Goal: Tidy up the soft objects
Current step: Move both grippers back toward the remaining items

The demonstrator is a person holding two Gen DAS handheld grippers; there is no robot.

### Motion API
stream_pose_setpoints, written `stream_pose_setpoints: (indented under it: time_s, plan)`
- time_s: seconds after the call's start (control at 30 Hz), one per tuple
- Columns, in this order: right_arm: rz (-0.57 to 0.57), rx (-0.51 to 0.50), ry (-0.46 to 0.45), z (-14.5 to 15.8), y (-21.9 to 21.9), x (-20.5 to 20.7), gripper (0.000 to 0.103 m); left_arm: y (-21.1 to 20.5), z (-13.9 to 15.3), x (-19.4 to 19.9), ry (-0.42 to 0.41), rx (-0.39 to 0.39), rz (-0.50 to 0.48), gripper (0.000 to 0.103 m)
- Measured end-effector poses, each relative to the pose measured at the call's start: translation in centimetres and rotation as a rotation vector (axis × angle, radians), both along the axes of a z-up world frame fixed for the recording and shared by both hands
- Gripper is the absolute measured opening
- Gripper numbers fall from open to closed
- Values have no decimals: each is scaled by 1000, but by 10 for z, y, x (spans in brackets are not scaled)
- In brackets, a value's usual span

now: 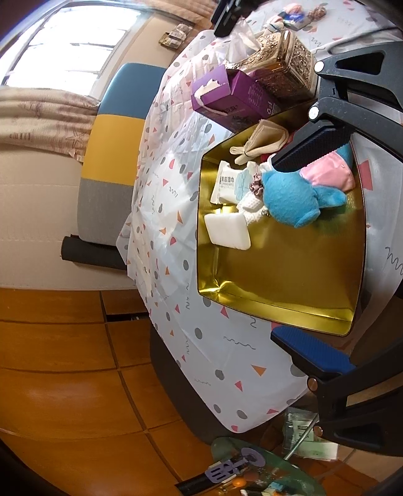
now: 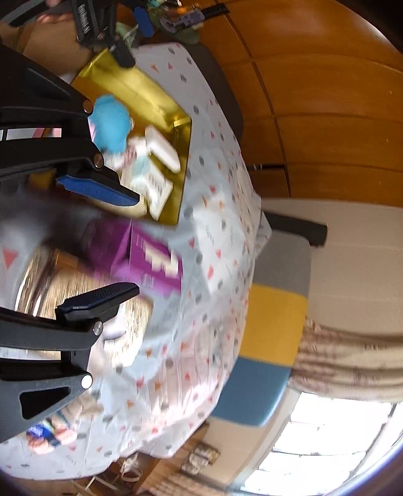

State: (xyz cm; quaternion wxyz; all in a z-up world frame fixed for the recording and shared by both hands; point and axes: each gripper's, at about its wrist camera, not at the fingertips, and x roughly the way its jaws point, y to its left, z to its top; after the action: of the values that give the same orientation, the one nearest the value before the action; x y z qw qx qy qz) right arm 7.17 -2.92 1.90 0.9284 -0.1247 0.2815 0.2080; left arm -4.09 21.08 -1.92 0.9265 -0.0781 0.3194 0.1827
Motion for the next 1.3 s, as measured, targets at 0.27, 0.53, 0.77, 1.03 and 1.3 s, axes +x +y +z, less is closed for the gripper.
stream_pose_setpoints:
  time_s: [0.27,0.53,0.77,1.03,1.3]
  plan:
    - [-248,0,-6,4,-98,24,52,-20,6,4,3,34,-50,100]
    - [-600,33,-4,-17,-219,58,52,-43,14,11,-3,51,-109,100]
    - [-915,206,128,-56,-318,64,52,-66,18,19,-3,97,-160,100]
    - [-936,289,218,-66,-337,59,52,-94,28,31,-15,102,-241,100]
    - [-940,333,257,-73,-337,64,52,-129,36,44,-13,162,-317,100]
